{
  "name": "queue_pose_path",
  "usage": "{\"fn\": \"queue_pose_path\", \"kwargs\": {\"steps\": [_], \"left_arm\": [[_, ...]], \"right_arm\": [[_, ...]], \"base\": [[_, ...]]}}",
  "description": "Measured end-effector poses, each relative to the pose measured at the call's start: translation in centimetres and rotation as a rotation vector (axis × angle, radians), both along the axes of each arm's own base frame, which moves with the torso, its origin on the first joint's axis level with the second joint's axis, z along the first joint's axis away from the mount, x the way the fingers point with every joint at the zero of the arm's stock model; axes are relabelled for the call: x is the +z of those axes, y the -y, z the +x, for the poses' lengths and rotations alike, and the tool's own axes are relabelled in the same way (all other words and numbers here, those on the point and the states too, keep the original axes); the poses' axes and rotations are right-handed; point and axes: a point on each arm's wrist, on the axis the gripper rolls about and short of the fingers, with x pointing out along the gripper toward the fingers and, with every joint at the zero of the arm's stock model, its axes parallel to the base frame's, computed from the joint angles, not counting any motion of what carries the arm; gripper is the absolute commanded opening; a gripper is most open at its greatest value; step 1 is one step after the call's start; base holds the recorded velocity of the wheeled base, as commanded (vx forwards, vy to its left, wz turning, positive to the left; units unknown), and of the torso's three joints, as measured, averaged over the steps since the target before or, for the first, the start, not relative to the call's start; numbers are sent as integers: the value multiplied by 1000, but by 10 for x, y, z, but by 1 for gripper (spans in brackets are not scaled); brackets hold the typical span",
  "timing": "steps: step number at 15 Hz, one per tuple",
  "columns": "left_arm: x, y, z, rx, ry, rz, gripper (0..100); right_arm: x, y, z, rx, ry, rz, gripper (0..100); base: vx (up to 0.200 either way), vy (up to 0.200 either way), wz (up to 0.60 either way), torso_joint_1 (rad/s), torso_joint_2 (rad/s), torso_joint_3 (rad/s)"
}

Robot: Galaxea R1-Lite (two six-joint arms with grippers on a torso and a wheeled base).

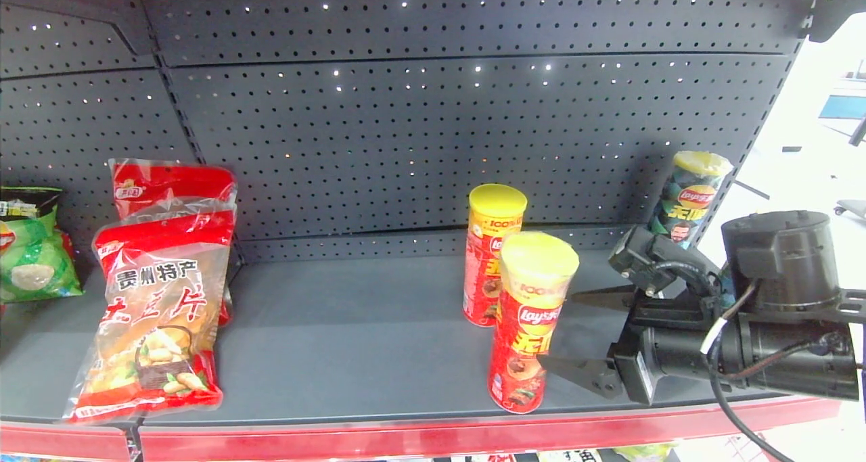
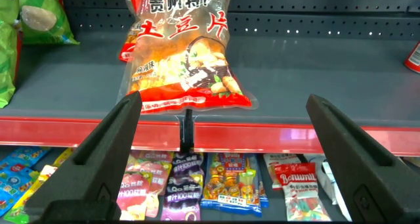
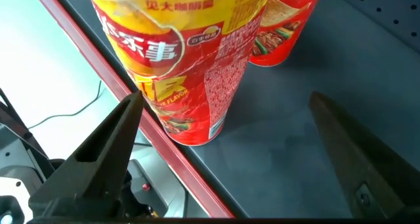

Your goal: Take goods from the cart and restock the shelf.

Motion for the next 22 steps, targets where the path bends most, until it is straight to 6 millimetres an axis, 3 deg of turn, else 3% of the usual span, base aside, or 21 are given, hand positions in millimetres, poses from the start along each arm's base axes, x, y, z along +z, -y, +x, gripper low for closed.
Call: {"fn": "queue_pose_path", "kwargs": {"steps": [13,22], "left_arm": [[0,0,0,0,0,0,100],[0,0,0,0,0,0,100]], "right_arm": [[-1,2,-2,-23,2,-11,100],[18,22,-28,-59,68,46,100]], "base": [[0,0,0,0,0,0],[0,0,0,0,0,0]]}}
